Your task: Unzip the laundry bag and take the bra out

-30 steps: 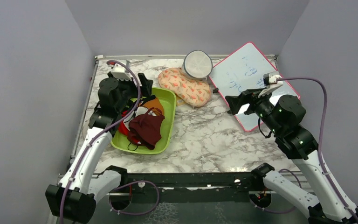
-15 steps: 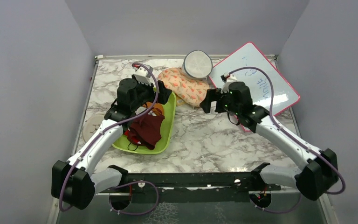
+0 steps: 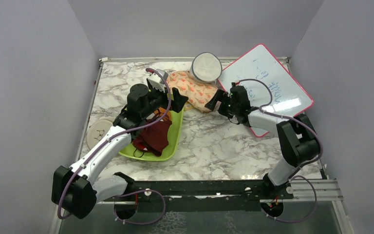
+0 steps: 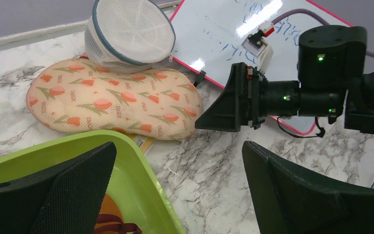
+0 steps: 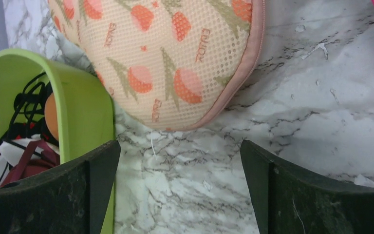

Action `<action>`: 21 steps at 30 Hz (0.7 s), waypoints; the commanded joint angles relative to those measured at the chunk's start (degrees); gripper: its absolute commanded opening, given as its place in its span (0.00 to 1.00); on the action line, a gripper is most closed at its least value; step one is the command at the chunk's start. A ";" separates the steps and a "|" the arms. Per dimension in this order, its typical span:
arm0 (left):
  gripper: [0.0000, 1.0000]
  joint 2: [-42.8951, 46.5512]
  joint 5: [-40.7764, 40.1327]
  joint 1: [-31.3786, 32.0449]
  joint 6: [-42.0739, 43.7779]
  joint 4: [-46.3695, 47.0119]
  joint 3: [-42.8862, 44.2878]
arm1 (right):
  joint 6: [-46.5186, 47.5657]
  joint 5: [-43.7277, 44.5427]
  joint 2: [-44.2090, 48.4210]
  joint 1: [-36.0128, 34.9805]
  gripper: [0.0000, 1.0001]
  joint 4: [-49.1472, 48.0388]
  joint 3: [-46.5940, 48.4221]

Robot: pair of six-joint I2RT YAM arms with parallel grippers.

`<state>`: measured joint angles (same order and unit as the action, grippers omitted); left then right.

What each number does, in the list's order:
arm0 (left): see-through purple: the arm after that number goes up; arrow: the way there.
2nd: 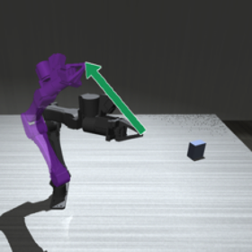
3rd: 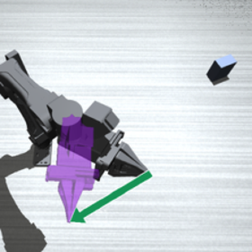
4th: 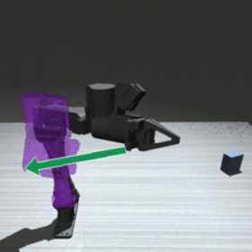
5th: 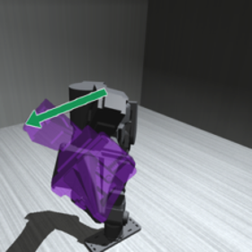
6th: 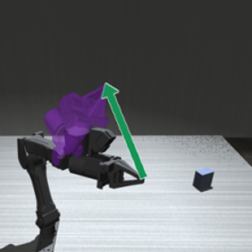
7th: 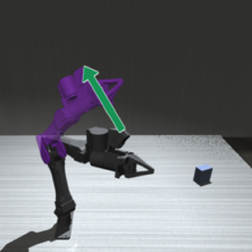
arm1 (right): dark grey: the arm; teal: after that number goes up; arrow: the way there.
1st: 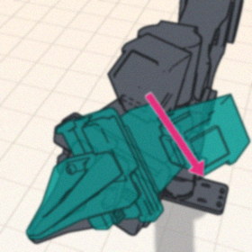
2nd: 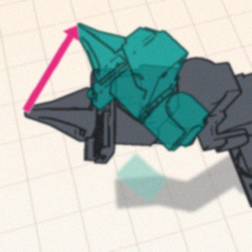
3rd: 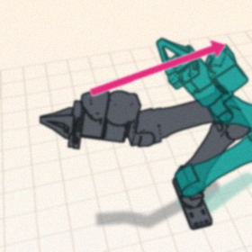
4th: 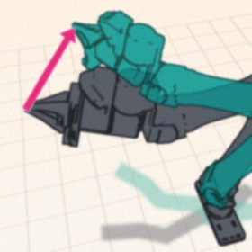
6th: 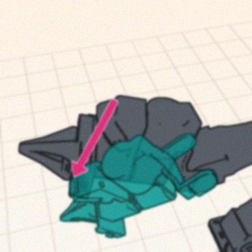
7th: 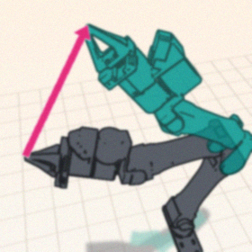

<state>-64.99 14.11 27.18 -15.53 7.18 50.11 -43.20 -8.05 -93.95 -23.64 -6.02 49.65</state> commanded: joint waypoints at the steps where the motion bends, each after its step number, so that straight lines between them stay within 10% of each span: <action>1: 0.99 1.91 0.66 0.54 0.62 2.59 -0.67 | -5.21 -1.61 -5.47 0.72 0.90 -11.27 0.25; 9: 0.99 3.04 0.27 0.70 0.85 3.38 -1.15 | -13.80 -5.13 -14.06 1.33 0.75 -28.45 -1.54; 15: 0.99 4.45 -1.36 0.69 1.13 4.51 -2.53 | -18.25 -4.31 -14.52 1.36 0.38 -37.73 -3.52; 21: 0.99 4.03 -1.05 0.68 1.20 4.44 -2.31 | -10.69 0.16 0.17 1.94 0.04 -23.90 -3.68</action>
<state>-61.73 13.63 27.51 -15.00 9.47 47.79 -58.11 -11.14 -104.88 -22.46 -33.91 45.82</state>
